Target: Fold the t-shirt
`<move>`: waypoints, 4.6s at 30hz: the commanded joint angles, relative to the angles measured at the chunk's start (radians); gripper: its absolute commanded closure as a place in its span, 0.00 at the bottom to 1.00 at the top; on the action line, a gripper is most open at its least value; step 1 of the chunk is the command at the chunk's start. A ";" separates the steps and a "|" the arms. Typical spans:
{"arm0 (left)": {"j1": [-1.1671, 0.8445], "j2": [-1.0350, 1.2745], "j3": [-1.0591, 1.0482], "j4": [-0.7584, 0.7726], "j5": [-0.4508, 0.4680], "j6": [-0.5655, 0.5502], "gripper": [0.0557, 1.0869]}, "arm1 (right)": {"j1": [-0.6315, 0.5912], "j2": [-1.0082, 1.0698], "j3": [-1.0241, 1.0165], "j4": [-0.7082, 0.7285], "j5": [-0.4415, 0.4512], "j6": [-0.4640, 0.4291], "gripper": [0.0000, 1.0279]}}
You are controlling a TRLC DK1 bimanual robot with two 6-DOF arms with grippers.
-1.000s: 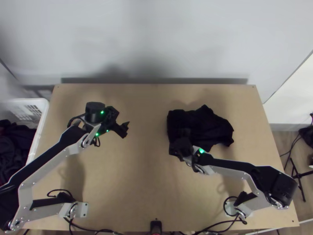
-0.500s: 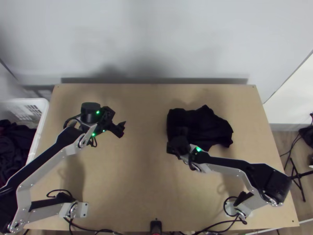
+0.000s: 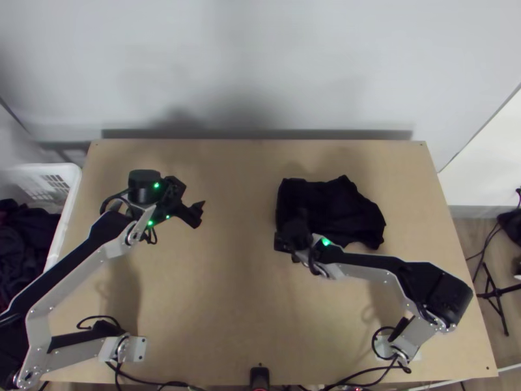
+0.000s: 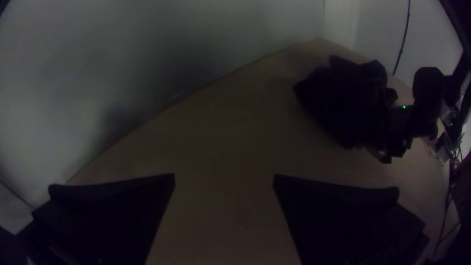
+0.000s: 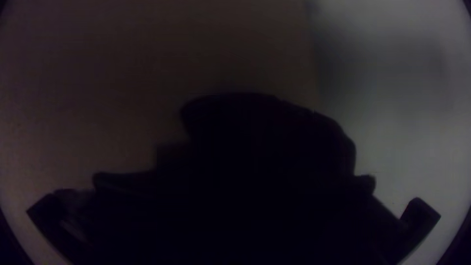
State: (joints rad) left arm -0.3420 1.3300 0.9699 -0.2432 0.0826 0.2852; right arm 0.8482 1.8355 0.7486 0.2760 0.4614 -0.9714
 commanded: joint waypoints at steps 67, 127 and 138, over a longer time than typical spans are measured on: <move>0.011 -0.043 0.072 -0.103 0.005 -0.066 0.05 | -0.540 -0.019 0.997 -0.405 -0.326 0.824 0.97; -0.111 0.015 0.020 -0.087 -0.003 -0.073 0.05 | -1.347 -0.062 0.281 -0.239 -0.682 0.777 0.03; -0.123 0.020 0.021 -0.085 -0.003 -0.081 0.05 | -1.396 -0.262 0.239 -0.356 -0.745 0.792 0.03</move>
State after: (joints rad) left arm -0.4564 1.3453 0.9882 -0.3302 0.0784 0.2058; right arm -0.5293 1.6932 1.0096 -0.0166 -0.2520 -0.1921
